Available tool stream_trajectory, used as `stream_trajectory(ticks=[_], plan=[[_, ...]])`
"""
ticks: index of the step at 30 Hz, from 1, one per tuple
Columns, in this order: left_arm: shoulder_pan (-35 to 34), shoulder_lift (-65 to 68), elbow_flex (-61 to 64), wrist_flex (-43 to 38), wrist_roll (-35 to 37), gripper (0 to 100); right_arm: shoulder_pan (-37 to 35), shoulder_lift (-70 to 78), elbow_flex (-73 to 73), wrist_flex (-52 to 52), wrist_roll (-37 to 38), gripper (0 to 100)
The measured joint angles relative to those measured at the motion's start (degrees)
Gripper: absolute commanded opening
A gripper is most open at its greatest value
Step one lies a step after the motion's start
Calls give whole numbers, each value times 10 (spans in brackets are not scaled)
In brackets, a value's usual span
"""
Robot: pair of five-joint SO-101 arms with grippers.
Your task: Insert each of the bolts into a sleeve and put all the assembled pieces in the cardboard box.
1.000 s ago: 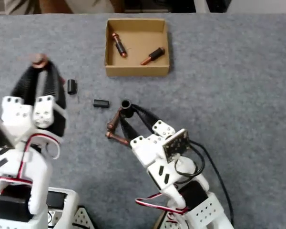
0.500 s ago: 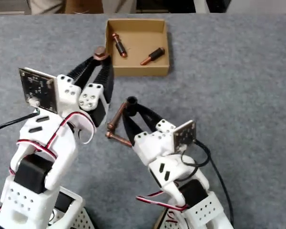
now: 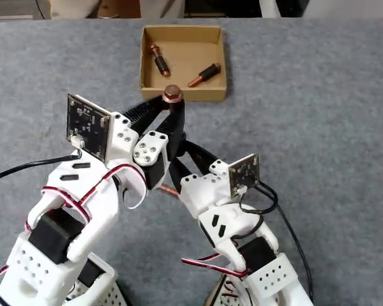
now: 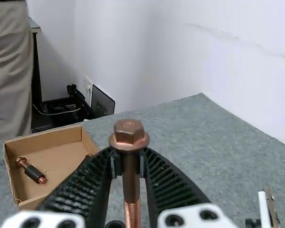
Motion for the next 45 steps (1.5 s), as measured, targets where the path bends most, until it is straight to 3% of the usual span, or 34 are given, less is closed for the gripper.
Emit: stream_trajectory(ticks=[11, 27, 45], plan=[[0, 31, 0, 0, 0, 19, 0, 0, 0, -29, 68, 2], [0, 72, 2, -1, 0, 19, 0, 0, 0, -32, 69, 2], [-38, 74, 53, -81, 1, 19, 0, 0, 0, -32, 69, 2]])
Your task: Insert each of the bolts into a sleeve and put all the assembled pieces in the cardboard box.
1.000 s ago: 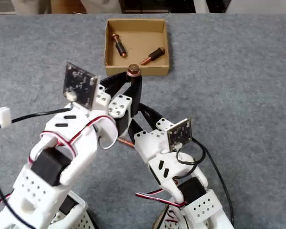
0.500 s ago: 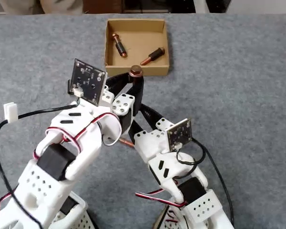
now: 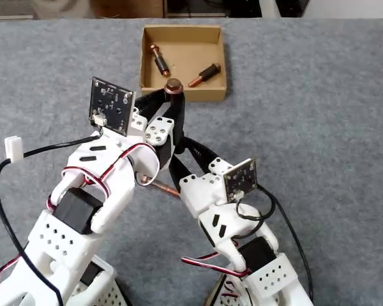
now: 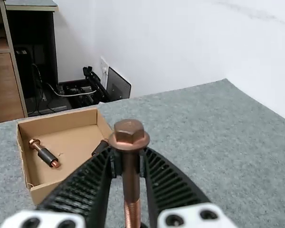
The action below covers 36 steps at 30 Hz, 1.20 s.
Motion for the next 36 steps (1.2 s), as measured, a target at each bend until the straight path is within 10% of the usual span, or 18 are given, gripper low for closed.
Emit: stream_trajectory(ticks=[36], plan=[[1, 0, 34, 106, 42, 118, -1, 1, 0, 0, 0, 2]])
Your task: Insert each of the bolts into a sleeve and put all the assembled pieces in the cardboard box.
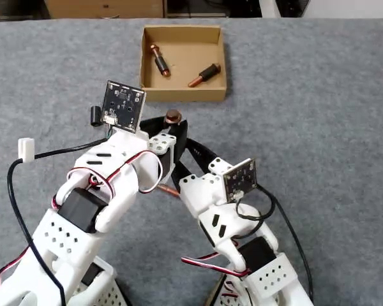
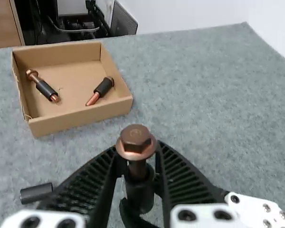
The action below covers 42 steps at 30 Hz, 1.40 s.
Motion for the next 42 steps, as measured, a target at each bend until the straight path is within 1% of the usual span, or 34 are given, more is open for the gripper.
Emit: stream_trajectory(ticks=[4, 7, 11, 18, 21, 24, 25, 28, 32, 34, 37, 39, 42], plan=[[0, 0, -1, 4, 0, 130, 0, 0, 0, 0, 0, 2], [0, 0, -11, 40, 0, 160, 0, 0, 0, 0, 0, 2], [0, 0, -26, 81, -1, 164, 1, 0, 0, 1, 2, 2], [-2, 18, -30, 87, -1, 159, 1, 0, 0, 0, 2, 2], [-2, 18, -30, 87, -1, 109, 1, 0, 0, 0, 2, 2], [-4, 18, -39, 87, -2, 30, 1, 0, 0, 0, 2, 2], [-9, 18, -45, 88, -4, 12, 1, 0, 0, 0, 2, 2], [-38, 18, -59, 88, -28, 19, -1, 4, -1, 8, 2, 2], [-105, 18, -69, 87, -40, 18, 0, 4, -32, 54, 2, 2], [-150, 15, -72, 87, -40, 18, 18, 5, -44, 60, 2, 2], [-193, -11, -72, 92, -41, 18, 43, 4, -68, 60, 2, 2], [-212, -38, -66, 103, -43, 18, 61, 4, -80, 60, 2, 2], [-220, -80, -30, 110, -45, 18, 75, 4, -93, 60, 2, 2]])
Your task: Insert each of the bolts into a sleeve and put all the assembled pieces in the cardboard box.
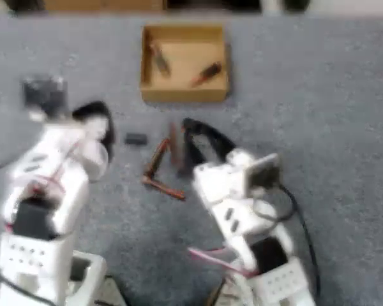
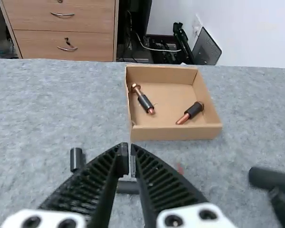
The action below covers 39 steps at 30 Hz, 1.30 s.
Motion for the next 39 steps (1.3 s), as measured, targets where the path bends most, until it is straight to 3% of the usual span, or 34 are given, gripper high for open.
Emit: stream_trajectory(ticks=[8, 18, 31, 39], plan=[[-3, -96, 92, 0, -2, 18, 16, 47, -61, 0, 16, 2], [-4, -121, 138, 0, -2, 18, 55, 300, -210, -3, 17, 2], [-128, -122, 138, 0, -2, 18, 55, 619, -229, -251, 21, 2], [-142, -122, 138, 0, -2, 18, 107, 799, -375, -279, 21, 2]])
